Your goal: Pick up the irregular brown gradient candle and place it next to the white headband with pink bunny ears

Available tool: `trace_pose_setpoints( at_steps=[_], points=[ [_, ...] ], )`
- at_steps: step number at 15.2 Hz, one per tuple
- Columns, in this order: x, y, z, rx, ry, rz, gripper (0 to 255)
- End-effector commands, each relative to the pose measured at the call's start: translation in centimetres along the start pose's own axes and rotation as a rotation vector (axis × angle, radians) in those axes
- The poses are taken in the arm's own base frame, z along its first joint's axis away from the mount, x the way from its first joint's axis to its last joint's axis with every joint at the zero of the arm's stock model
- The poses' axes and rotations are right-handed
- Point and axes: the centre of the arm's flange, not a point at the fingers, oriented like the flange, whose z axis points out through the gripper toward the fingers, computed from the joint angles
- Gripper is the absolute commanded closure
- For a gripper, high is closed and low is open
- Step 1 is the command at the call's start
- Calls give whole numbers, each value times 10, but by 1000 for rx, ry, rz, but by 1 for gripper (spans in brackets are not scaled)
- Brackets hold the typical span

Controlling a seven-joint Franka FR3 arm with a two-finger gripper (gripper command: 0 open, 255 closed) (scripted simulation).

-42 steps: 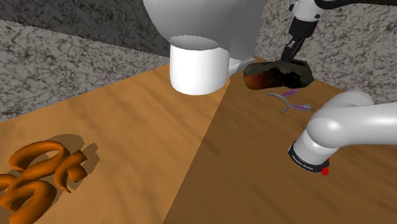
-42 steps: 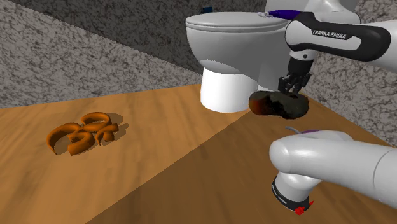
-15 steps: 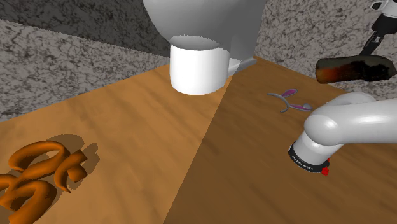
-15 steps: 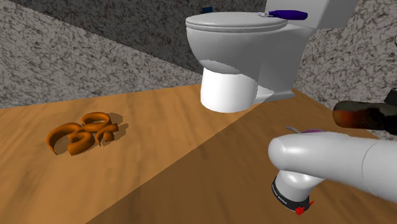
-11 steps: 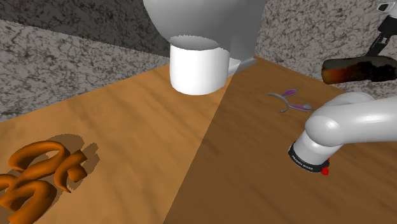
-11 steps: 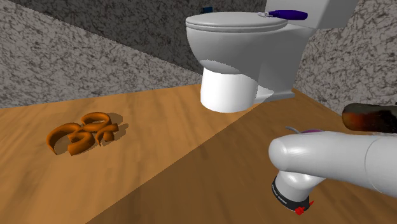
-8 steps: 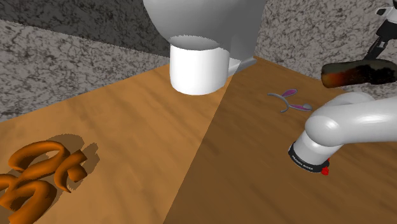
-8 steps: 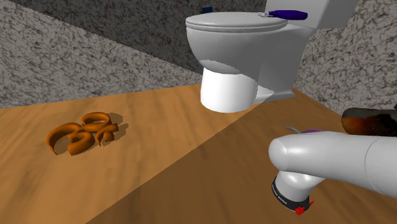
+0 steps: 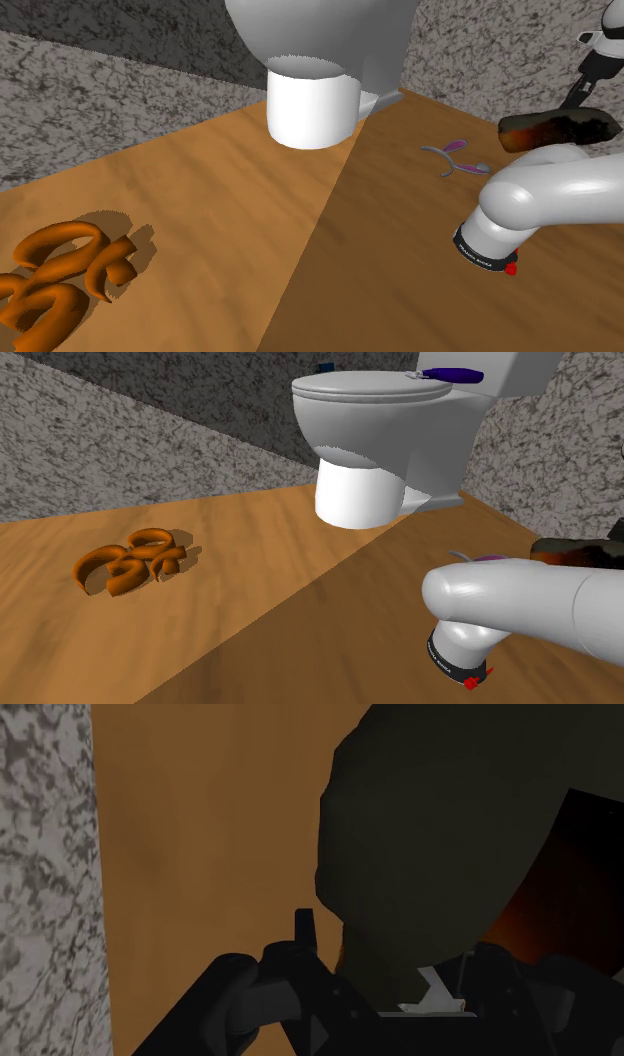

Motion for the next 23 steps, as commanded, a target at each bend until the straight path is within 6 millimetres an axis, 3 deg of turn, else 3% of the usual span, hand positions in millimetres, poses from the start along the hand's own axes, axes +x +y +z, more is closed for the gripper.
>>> trace_pose_setpoints(
  at_steps=[1,21,23],
  points=[
    [0,0,10,-1,1,0,255],
    [-2,-3,116,-1,1,0,255],
    [-2,-3,116,-1,1,0,255]
  ],
)
